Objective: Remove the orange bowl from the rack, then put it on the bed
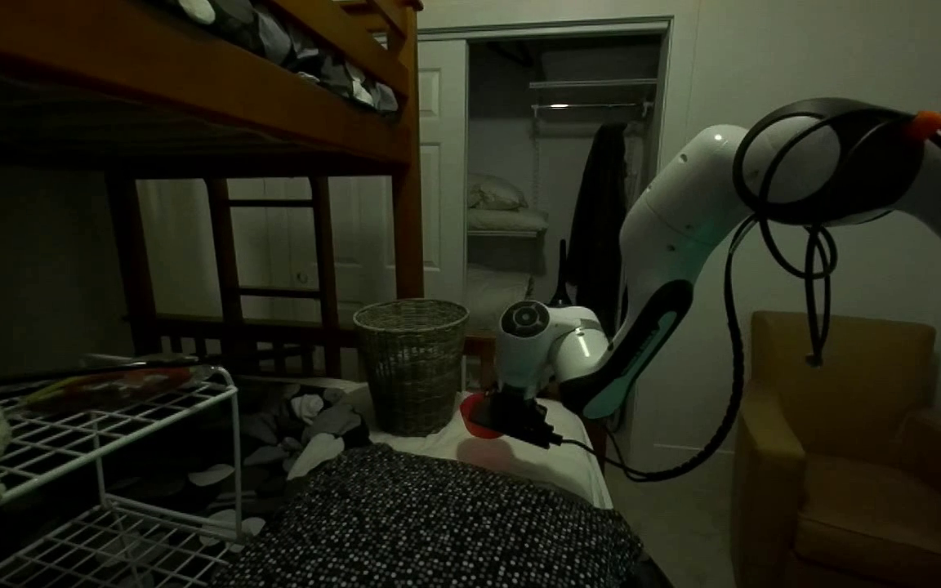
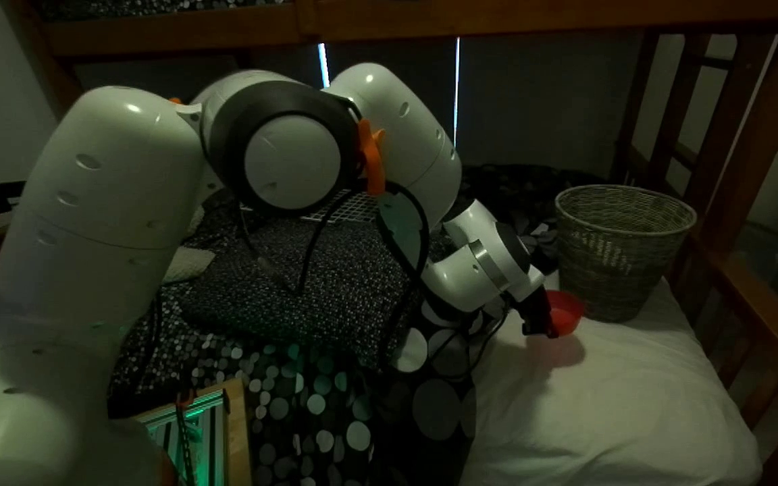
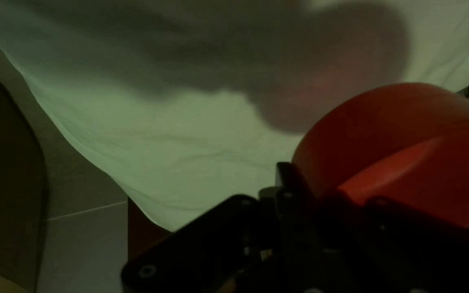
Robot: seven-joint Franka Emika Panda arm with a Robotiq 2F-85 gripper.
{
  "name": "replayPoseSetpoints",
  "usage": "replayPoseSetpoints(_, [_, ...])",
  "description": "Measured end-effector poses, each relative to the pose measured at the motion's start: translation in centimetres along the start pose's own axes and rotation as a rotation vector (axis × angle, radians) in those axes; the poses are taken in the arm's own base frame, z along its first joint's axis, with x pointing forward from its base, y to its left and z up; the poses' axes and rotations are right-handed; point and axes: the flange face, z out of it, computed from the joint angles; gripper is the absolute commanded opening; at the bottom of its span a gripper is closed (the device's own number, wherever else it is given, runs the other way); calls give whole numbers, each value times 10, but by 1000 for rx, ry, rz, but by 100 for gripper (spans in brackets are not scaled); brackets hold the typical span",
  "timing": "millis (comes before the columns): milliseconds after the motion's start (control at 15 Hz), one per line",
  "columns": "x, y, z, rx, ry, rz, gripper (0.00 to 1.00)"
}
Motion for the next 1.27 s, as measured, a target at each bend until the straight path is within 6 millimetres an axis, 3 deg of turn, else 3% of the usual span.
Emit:
replayPoseSetpoints(267, [-3,3,35,-65,26,14,1])
replayPoseSetpoints(333, [-6,3,43,-76,27,17,31])
replayPoseSetpoints(400, [-9,3,51,-84,26,18,31])
replayPoseSetpoints(600, [-15,-1,63,-94,16,32,52])
replayPoseSetpoints(733, [-11,-5,59,-107,16,49,68])
replayPoseSetpoints(867, [1,-12,45,-99,21,67,83])
replayPoseSetpoints(1000, [14,-20,13,-72,37,39,98])
replayPoseSetpoints(1133, [20,-25,-30,-24,46,-28,100])
replayPoseSetpoints(1200, [21,-27,-53,30,48,-67,95])
replayPoseSetpoints(1267, [20,-27,-75,85,52,-110,100])
